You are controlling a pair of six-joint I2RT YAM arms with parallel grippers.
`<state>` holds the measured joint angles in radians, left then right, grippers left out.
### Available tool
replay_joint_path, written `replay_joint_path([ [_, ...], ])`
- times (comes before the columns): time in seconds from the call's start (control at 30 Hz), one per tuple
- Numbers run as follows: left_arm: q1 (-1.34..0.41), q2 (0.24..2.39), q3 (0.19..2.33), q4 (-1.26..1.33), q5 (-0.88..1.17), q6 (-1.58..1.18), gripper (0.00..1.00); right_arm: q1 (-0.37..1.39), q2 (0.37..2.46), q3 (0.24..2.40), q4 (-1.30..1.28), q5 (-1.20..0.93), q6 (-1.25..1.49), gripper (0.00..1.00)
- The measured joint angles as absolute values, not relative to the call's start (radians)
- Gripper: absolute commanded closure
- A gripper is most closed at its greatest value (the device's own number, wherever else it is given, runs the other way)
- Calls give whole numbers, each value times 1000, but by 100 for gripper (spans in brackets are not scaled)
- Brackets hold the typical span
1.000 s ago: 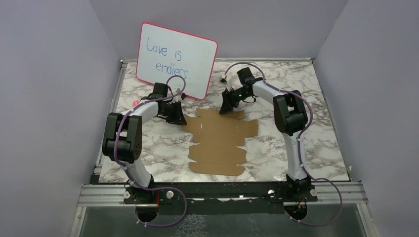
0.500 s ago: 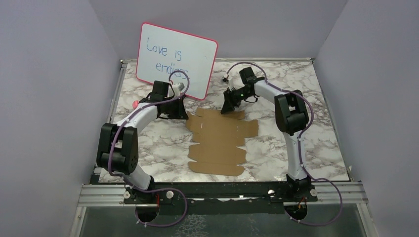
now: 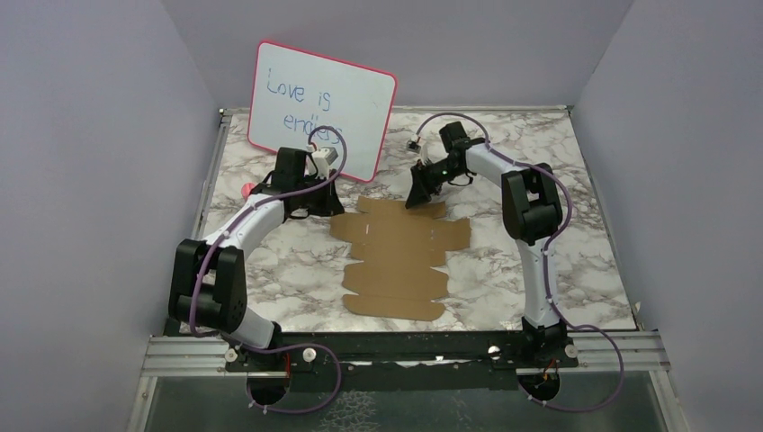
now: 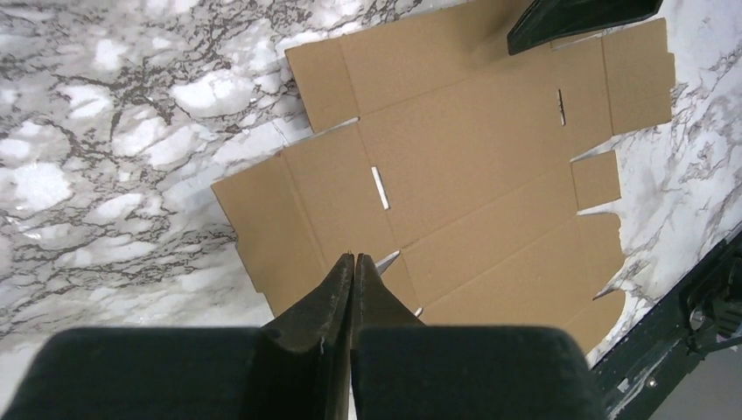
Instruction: Fold the paper box
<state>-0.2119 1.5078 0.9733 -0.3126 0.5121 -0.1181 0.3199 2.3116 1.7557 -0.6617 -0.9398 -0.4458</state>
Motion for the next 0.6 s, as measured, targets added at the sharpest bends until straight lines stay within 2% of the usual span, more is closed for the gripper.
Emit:
replay_joint_path([
  [0.1, -212, 1499, 973, -302, 512, -118, 97, 319, 2324, 1767, -669, -962, -447, 43],
  [0.23, -216, 1499, 973, -297, 490, -122, 59, 319, 2328, 1769, -670, -976, -447, 43],
  [0.3, -218, 1503, 973, -301, 447, -130, 50, 319, 2328, 1768, -668, -976, -446, 43],
  [0.4, -220, 1528, 976, -328, 372, -139, 46, 319, 2325, 1760, -656, -976, -439, 43],
  [0.6, -218, 1634, 1016, -389, 296, -153, 46, 319, 2323, 1757, -652, -976, -434, 43],
])
